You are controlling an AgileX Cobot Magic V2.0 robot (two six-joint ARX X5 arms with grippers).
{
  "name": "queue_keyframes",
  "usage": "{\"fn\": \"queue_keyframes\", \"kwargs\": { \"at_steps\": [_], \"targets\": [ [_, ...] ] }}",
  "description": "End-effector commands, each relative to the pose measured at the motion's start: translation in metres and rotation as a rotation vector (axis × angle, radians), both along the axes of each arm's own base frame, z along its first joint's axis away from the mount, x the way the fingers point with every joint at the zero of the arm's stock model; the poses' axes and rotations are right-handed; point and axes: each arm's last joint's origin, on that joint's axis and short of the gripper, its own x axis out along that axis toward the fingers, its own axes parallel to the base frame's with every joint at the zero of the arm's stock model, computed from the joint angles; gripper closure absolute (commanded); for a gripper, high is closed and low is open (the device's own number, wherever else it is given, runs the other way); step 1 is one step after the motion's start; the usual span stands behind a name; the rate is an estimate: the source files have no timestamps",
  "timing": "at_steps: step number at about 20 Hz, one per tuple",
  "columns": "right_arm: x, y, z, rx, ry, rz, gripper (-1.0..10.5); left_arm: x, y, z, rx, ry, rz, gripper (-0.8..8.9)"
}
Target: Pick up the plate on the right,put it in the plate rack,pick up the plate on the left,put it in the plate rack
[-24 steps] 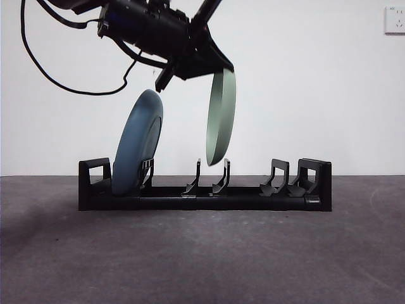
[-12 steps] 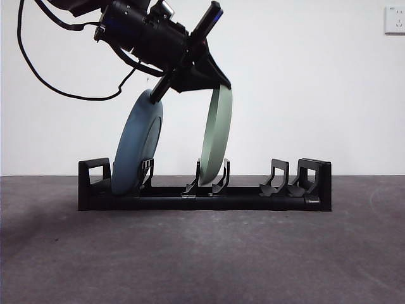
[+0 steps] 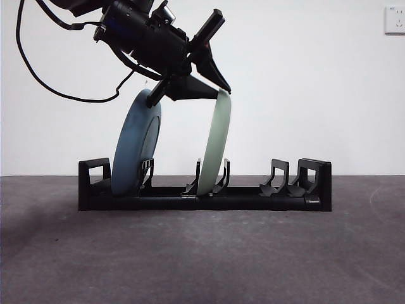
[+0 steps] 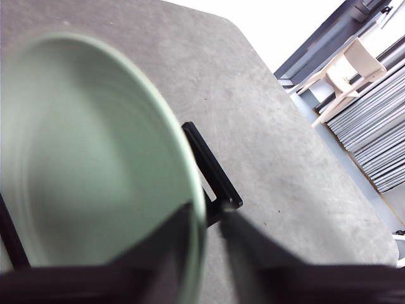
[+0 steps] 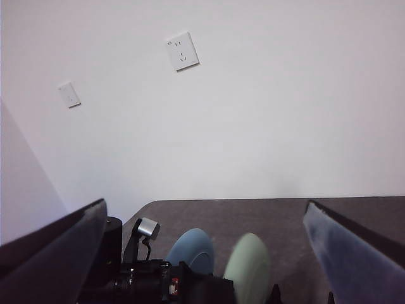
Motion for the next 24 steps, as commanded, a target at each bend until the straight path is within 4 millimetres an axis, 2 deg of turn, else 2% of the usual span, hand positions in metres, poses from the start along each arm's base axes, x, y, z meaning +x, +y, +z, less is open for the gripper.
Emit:
{"fn": "queue_keyframes", "kwargs": {
  "at_steps": [1,3,6,9,12,15,18,20,22,24],
  "targets": [
    [-0.001,0.0,0.001,-0.004,-0.013,0.0,4.2,0.0,-0.002,-0.003,0.013,-0.011,-0.008,5.51],
    [-0.001,0.0,0.001,-0.003,-0.013,0.001,4.2,0.0,-0.002,-0.003,0.014,-0.014,-0.012,5.49],
    [-0.001,0.0,0.001,0.005,-0.008,0.003,4.2,-0.001,-0.003,-0.002,0.022,-0.028,-0.023,4.87],
    [-0.001,0.0,0.001,0.005,-0.007,0.003,4.2,-0.002,-0.005,0.001,-0.007,-0.055,-0.076,4.87],
    [-0.001,0.0,0.001,0.004,-0.005,0.003,4.2,-0.008,-0.011,0.01,-0.049,-0.101,-0.155,4.9],
    [0.0,0.0,-0.001,0.001,0.007,0.003,4.3,-0.019,-0.014,0.027,-0.085,-0.158,-0.231,5.11],
    [0.004,0.001,-0.005,-0.012,0.045,0.004,6.2,-0.035,-0.015,0.049,-0.092,-0.258,-0.301,6.7],
    [0.008,0.002,-0.009,-0.036,0.081,0.003,8.1,-0.047,-0.012,0.068,-0.095,-0.336,-0.326,8.26],
    [0.013,0.004,-0.015,-0.073,0.119,0.003,9.7,-0.062,-0.006,0.089,-0.091,-0.423,-0.336,8.21],
    [0.018,0.005,-0.021,-0.107,0.163,0.005,9.6,-0.078,0.003,0.108,-0.076,-0.501,-0.329,8.21]
  ]
}}
